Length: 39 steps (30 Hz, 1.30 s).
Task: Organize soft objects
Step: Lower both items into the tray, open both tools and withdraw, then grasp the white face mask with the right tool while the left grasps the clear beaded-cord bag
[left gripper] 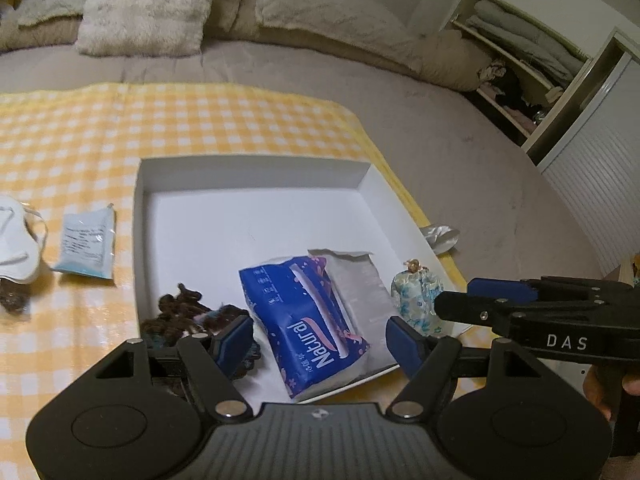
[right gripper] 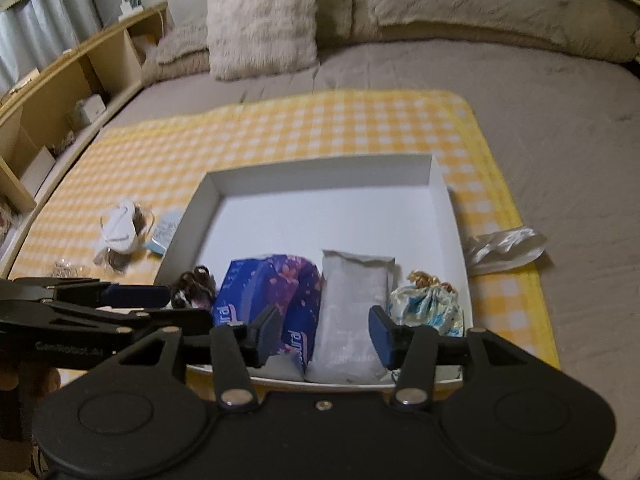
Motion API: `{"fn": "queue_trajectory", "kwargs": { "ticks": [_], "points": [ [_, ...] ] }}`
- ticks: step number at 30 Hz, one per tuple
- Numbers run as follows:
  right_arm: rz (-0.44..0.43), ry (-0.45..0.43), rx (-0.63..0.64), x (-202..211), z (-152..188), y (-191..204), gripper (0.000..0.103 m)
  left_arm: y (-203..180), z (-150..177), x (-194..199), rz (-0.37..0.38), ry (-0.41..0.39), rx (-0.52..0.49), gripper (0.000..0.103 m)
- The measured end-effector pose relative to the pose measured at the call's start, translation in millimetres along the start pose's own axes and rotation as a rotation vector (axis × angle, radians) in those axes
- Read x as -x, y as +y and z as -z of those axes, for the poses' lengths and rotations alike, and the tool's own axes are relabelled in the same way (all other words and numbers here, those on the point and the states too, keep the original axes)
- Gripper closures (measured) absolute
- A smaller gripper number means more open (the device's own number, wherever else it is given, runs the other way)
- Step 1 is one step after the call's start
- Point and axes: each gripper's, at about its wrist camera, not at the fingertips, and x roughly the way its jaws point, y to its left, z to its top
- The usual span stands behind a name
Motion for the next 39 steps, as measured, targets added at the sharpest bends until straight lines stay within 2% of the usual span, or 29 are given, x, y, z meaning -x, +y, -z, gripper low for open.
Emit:
{"fn": "queue_trajectory", "kwargs": {
  "ticks": [6, 11, 15, 23, 28, 39],
  "points": [
    [0.028, -0.08, 0.006, 21, 9, 8, 0.043, -1, 5, 26, -0.037, -0.054, -0.039, 0.018],
    [0.043, -0.156, -0.001, 39, 16, 15, 0.027, -1, 8, 46, -0.074, -0.104, -0.078, 0.009],
    [0.077, -0.196, 0.014, 48, 21, 21, 0.023, -3, 13, 59, -0.105, -0.149, -0.115, 0.0],
    [0.107, -0.249, -0.004, 58, 35, 29, 0.002, 4, 20, 73, -0.13, -0.194, -0.124, 0.0],
    [0.126, -0.277, 0.004, 61, 41, 33, 0.0, 8, 22, 76, -0.173, -0.219, -0.142, 0.0],
    [0.156, -0.313, -0.003, 51, 31, 45, 0.0, 41, 17, 87, -0.198, -0.232, -0.117, 0.0]
  ]
}}
